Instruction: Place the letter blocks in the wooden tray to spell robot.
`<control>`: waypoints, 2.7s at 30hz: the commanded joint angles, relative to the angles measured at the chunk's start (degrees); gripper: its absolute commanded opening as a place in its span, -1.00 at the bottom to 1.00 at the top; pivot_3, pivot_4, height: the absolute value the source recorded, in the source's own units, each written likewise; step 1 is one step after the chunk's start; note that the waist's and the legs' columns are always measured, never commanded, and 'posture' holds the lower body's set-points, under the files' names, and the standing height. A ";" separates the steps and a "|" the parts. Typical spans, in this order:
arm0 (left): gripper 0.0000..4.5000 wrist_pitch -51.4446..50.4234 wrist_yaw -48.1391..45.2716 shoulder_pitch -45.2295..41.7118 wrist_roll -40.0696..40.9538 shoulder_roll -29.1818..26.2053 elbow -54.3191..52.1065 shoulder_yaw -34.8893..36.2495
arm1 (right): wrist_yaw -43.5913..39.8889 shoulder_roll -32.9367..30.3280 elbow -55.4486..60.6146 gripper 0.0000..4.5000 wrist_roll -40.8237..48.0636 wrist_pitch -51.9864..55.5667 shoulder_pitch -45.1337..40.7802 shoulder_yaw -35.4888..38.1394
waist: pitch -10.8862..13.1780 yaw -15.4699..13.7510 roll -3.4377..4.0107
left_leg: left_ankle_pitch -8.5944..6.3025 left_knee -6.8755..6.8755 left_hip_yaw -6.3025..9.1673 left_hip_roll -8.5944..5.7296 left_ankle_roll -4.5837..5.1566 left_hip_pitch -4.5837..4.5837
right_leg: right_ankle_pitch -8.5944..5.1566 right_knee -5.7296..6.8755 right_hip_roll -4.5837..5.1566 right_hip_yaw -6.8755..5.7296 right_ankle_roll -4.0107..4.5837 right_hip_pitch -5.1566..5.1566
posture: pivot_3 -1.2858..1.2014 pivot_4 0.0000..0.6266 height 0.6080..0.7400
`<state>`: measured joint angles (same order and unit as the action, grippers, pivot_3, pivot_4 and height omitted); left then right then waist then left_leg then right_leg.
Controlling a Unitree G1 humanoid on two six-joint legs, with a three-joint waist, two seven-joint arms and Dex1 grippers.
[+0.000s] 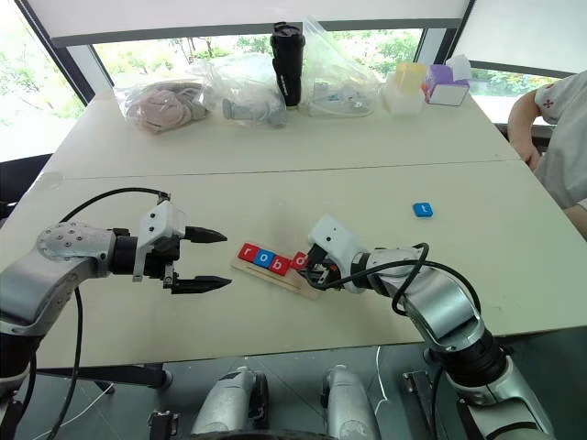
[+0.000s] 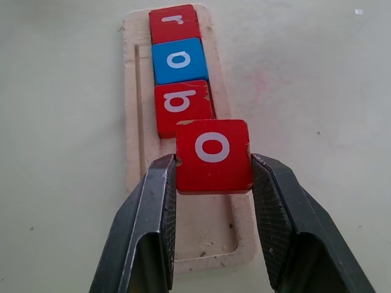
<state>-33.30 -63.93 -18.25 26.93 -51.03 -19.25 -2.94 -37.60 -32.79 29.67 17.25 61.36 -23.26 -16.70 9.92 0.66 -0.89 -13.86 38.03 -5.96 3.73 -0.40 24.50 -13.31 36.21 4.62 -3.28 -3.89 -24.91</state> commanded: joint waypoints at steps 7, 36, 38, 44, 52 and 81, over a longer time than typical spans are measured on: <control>1.00 0.10 0.55 0.15 0.91 0.31 -1.76 1.25 | 0.68 0.60 0.77 -0.48 -0.09 -1.02 -1.33 -2.94 | 0.00 -0.03 0.00 | 0.00 0.00 -0.01 0.00 0.00 0.00 | 0.00 0.00 -0.01 0.00 0.00 0.00 | 0.03 -0.52 1.00; 1.00 -0.82 2.38 0.38 0.93 2.00 -2.78 1.17 | -0.49 -1.25 -3.09 -0.48 -2.83 -5.33 -2.45 -5.62 | 0.00 0.00 0.00 | 0.00 0.00 -0.01 0.00 0.00 0.00 | 0.00 0.00 -0.01 0.00 0.00 -0.01 | 0.03 -0.52 1.00; 1.00 -0.82 2.38 0.42 0.92 2.00 -2.78 1.23 | -0.59 -1.35 -3.19 -0.48 -2.99 -5.52 -2.46 -5.72 | 0.00 0.00 0.00 | 0.00 0.00 -0.01 0.00 0.00 0.00 | 0.00 0.00 -0.01 0.00 0.00 -0.01 | 0.03 -0.52 1.00; 1.00 -0.82 2.48 0.32 0.87 2.05 -2.71 1.21 | -1.14 -1.11 -3.16 -0.02 -3.05 -5.75 -2.53 -6.09 | 0.00 -0.02 0.00 | 0.00 0.00 -0.01 0.00 0.00 0.00 | 0.00 0.00 -0.01 0.00 0.00 -0.01 | 0.03 -0.52 1.00; 1.00 -0.69 2.58 0.35 0.75 2.05 -2.62 1.09 | -0.88 -0.88 -3.42 0.97 -3.81 -6.16 -2.77 -6.00 | 0.00 -0.01 0.00 | 0.00 0.00 -0.01 0.00 0.00 0.00 | 0.00 0.00 -0.01 0.00 0.00 -0.01 | 0.03 -0.52 1.00; 1.00 -3.26 3.85 -4.65 5.92 5.86 -1.04 2.46 | 9.50 -4.52 -19.87 0.97 3.36 -12.69 -2.90 34.08 | 0.00 0.30 0.01 | 0.00 -0.02 -0.03 -0.02 0.00 -0.02 | 0.01 -0.01 -0.03 0.00 -0.01 0.04 | 0.03 -0.52 1.00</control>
<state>-37.14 -59.75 -22.16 32.50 -45.17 -20.11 -0.72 -30.10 -36.82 11.55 23.04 51.47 -25.68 17.69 9.92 0.95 -0.88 -13.86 38.01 -6.00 3.71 -0.39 24.47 -13.30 36.20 4.59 -3.28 -3.90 -24.87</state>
